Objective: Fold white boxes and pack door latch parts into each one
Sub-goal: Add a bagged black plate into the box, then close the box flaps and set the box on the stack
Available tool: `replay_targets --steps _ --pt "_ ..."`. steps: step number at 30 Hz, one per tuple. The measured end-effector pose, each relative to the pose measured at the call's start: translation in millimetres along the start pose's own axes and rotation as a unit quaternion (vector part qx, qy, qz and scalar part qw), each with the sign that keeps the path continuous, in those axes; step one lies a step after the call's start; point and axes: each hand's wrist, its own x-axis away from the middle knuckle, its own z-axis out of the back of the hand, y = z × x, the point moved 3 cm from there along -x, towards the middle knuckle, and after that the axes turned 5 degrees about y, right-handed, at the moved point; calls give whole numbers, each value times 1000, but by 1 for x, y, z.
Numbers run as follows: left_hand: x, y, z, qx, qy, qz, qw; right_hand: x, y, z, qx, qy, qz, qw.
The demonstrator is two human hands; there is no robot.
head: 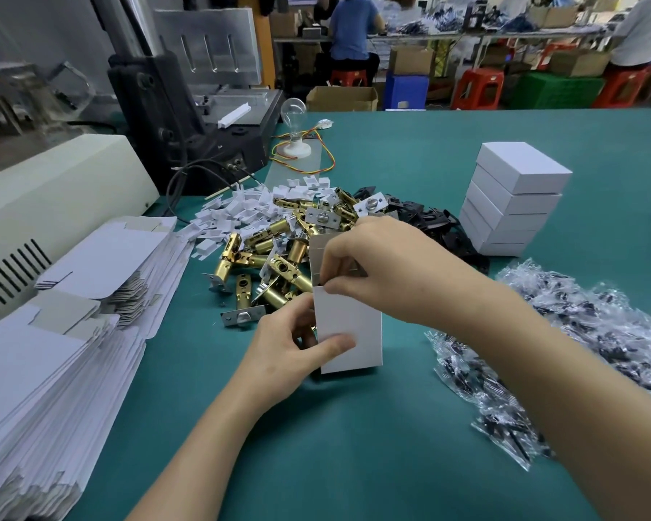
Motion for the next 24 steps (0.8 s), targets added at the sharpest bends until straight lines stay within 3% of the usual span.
replay_targets --steps 20,22,24 --pt "2 -3 1 -16 4 -13 1000 0 -11 0 12 -75 22 997" --pt "2 -3 1 -9 10 -10 1000 2 -9 1 -49 -54 19 997" --pt "2 -2 1 -15 15 -12 1000 7 -1 3 -140 39 5 989"
